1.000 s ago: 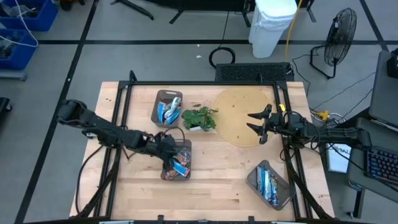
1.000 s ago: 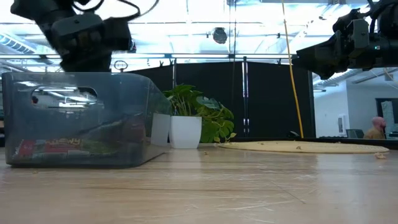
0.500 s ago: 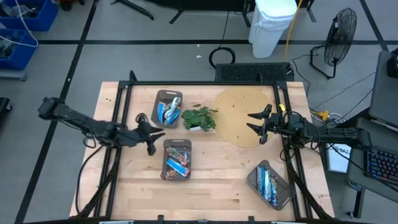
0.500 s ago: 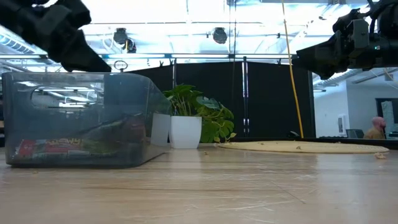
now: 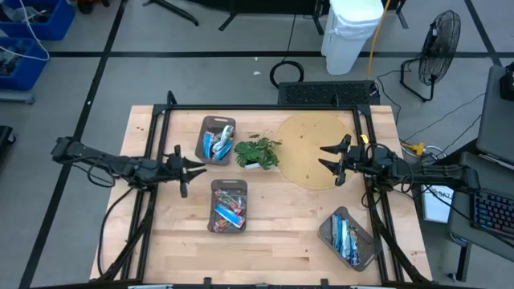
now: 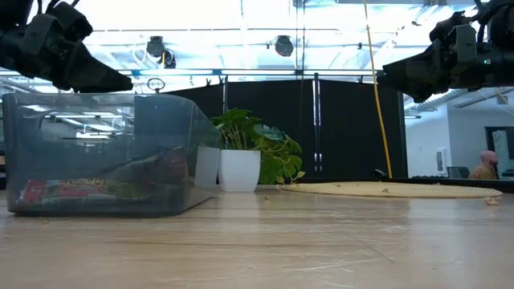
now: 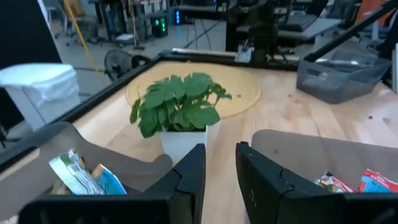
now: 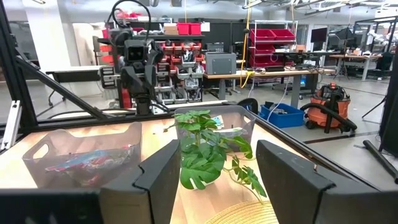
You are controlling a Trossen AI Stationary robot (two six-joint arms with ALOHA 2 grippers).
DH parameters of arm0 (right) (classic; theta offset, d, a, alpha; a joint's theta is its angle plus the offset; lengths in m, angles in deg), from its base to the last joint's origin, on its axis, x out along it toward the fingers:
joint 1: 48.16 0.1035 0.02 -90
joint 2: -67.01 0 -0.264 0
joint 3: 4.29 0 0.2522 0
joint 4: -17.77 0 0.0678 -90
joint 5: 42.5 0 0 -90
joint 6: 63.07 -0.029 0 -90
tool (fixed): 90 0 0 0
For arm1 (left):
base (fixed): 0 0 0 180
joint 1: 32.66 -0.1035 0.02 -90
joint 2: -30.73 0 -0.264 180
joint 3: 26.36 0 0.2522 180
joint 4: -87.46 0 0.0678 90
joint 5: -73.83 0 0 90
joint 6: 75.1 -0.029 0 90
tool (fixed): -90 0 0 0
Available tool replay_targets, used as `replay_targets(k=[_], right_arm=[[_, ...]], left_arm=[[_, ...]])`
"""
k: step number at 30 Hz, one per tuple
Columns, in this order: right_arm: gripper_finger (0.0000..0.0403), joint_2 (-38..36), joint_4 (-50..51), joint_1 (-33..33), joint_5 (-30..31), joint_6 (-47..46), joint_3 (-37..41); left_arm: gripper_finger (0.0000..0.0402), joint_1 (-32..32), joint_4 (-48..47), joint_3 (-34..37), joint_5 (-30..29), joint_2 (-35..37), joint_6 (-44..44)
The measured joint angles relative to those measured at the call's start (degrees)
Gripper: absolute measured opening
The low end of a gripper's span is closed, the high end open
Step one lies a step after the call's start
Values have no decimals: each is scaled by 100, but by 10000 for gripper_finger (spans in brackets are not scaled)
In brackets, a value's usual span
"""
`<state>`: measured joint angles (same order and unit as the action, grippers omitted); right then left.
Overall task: Pick and place Granola Bars by type
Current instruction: Return to Home Position
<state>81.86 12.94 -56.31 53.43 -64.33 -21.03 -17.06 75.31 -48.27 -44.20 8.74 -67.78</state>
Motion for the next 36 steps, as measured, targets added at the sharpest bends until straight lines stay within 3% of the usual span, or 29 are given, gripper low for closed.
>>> replay_targets(k=[12,16,21,26,36], right_arm=[[201,-1,-2,0,0,0,0],[201,-32,-131,0,-1,-425,-47],[201,-223,320,0,10,-420,-116],[201,-637,1181,-2,617,-404,-117],[201,-1167,1383,2,596,-104,-81]], left_arm=[[92,0,-190,594,10,1211,-166],[92,-1,-208,594,131,1439,-291],[92,-1,-231,590,175,1535,-429],[92,-1,-245,590,234,1526,-425],[93,0,-262,590,482,1526,-534]])
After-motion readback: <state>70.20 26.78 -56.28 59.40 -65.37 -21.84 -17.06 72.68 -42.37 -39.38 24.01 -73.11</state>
